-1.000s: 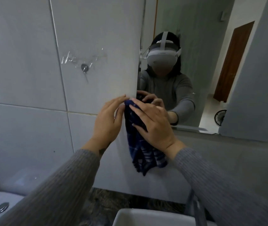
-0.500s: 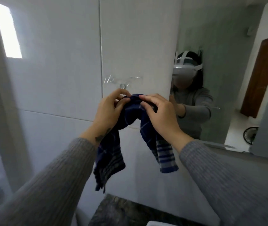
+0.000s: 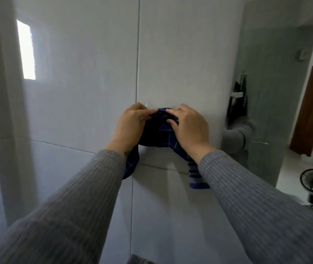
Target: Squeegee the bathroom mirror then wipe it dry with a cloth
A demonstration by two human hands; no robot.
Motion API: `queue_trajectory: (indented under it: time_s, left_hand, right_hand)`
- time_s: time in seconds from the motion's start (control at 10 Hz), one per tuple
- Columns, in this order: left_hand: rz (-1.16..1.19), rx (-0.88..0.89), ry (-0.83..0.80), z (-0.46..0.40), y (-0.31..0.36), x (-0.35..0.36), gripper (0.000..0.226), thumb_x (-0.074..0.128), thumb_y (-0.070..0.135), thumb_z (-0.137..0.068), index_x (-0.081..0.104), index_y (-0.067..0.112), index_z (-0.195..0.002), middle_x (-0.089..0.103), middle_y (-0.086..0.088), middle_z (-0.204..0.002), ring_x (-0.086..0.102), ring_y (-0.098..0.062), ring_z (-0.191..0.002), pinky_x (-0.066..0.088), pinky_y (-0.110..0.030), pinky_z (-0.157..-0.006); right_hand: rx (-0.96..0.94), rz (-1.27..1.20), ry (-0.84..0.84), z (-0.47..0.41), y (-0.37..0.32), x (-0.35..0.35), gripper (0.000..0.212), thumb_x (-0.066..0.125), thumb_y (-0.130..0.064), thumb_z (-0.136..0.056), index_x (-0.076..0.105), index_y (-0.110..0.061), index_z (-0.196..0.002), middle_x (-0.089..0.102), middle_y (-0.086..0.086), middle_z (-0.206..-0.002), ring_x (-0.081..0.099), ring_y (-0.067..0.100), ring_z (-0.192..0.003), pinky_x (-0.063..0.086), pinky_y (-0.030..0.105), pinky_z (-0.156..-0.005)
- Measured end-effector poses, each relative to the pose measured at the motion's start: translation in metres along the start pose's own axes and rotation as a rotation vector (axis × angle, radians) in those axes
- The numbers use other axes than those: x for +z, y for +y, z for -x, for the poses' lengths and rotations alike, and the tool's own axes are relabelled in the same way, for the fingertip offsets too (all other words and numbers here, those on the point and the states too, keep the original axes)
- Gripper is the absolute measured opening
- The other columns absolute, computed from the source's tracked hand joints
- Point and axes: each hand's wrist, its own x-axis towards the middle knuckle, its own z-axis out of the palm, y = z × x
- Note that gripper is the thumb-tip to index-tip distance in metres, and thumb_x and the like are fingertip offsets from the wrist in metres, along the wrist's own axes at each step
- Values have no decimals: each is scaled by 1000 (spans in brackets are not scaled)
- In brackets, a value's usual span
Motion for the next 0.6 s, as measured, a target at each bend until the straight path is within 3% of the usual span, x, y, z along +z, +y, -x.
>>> queue_trajectory:
  time_s: [0.1,0.2,0.3,0.4,0.5,0.6]
  left_hand:
    - [19,-73,15,-5,-7,10,22,55,17,-93,71,7,-105,51,17,-87,51,14,-73,37,-3,-70]
    - [-11,-59,34,3,-6,17,23,55,17,-93,70,9,-109,48,12,-93,50,10,-72,35,2,-70]
    - [3,-79,13,19,-7,23,30,55,2,-92,67,13,-117,55,-2,-99,52,-7,-81,34,2,-74]
    - [25,-194,-68,37,-3,27,46,47,0,-92,60,26,-127,60,-3,-101,56,-14,-87,42,-18,-78]
    - [96,-288,-127,51,6,30,55,41,0,-92,46,29,-139,57,2,-116,51,-9,-98,37,-18,-84]
    - [101,-336,-130,76,19,22,58,43,2,-92,35,25,-145,47,-4,-140,44,-17,-122,28,-18,-96]
  right_hand:
    - [19,74,-2,-1,0,8,29,58,-23,-94,65,-21,-122,66,-2,-108,63,22,-92,47,28,-67]
    - [54,74,14,10,-1,14,30,56,-24,-96,63,-23,-125,67,-2,-108,65,22,-88,46,27,-64]
    - [174,-9,-12,29,-5,20,32,52,-25,-98,60,-26,-129,67,-3,-110,64,20,-91,45,26,-65]
    - [313,-123,-110,46,-18,25,37,47,-27,-99,52,-27,-136,63,-1,-125,60,20,-108,49,32,-83]
    - [407,-240,-197,60,-26,23,43,50,-28,-97,46,-27,-140,60,4,-128,57,22,-112,49,36,-89]
    - [416,-293,-310,88,-31,3,43,54,-29,-95,48,-27,-138,54,4,-128,54,21,-113,47,31,-91]
